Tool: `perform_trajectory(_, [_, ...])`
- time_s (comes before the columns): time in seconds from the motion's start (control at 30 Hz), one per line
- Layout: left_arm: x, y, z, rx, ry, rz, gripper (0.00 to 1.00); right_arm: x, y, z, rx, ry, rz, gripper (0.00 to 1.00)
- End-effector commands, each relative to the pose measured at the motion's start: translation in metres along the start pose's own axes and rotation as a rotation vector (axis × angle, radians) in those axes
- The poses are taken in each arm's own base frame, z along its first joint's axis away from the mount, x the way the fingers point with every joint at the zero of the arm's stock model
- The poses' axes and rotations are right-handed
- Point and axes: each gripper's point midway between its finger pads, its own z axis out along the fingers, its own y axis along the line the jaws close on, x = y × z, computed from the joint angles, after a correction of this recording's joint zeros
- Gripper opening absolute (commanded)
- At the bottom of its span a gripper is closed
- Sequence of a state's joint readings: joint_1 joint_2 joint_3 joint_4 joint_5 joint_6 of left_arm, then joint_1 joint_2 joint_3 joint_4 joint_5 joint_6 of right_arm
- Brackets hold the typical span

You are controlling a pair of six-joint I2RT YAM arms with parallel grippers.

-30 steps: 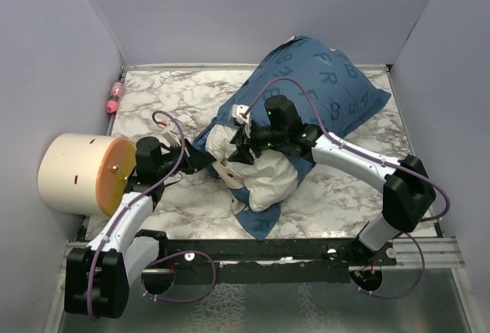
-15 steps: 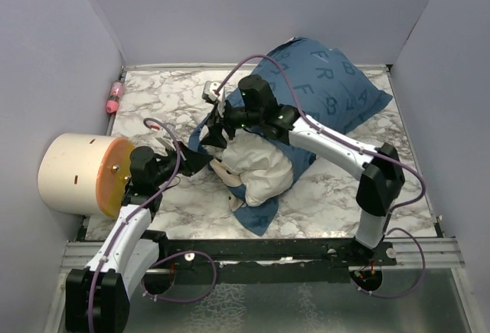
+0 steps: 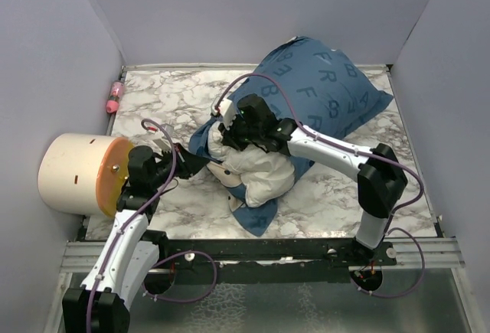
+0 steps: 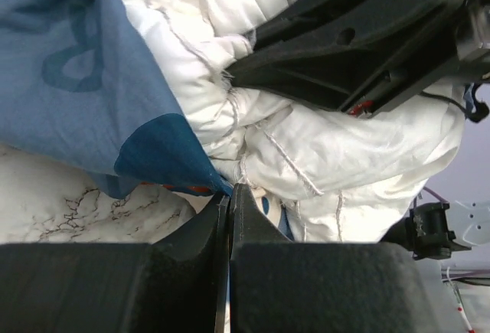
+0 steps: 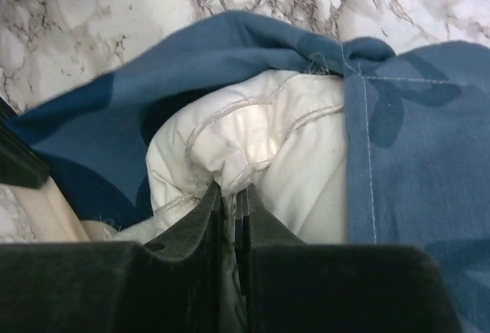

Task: Put the pillow into the pillowcase
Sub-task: Stuff the pillow into the pillowcase.

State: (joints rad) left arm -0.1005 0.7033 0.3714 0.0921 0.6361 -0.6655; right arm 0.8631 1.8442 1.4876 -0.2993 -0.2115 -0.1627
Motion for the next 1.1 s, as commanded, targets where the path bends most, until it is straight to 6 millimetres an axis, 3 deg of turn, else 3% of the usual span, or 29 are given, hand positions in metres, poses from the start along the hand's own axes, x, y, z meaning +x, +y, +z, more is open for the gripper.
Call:
perform_trajectory(0.0, [-0.072,-0.018,-0.012,-0.089,-0.190,0.174,0.00,0.108,-0.014,-0.026,0.096,0.329,0.045,0.04])
perform_trajectory(0.17, [-0.120,-0.038,-0.017,-0.120,-0.270,0.273,0.00,0.161,0.007,-0.019,0.009,0.468,0.095,0.03])
perform_trajectory(0.27, [-0.141,-0.049,-0.020,-0.121,-0.313,0.332,0.00,0.175,0.009,-0.019,0.006,0.511,0.100,0.03])
perform_trajectory(0.37, [-0.155,-0.055,-0.024,-0.131,-0.350,0.380,0.00,0.178,0.011,-0.018,-0.012,0.523,0.100,0.03])
perform_trajectory(0.57, [-0.168,-0.049,-0.037,-0.213,-0.431,0.376,0.00,0.169,0.016,-0.028,-0.033,0.513,0.099,0.03])
perform_trajectory(0.7, [-0.190,-0.056,-0.037,-0.208,-0.503,0.380,0.00,0.170,0.029,-0.018,-0.118,0.543,0.095,0.03])
perform_trajectory(0.8, [-0.215,-0.084,-0.039,-0.135,-0.571,0.425,0.00,0.181,0.031,-0.009,-0.126,0.582,0.093,0.03])
perform_trajectory(0.9, [-0.227,-0.132,-0.044,0.060,-0.625,0.463,0.00,0.177,0.023,0.009,-0.104,0.578,0.101,0.03])
perform_trajectory(1.0, [-0.217,-0.164,-0.041,0.266,-0.579,0.406,0.00,0.157,0.008,0.041,-0.080,0.525,0.117,0.04])
perform_trajectory(1.07, [-0.198,-0.168,-0.036,0.371,-0.521,0.303,0.00,0.137,-0.004,0.063,-0.072,0.456,0.152,0.04])
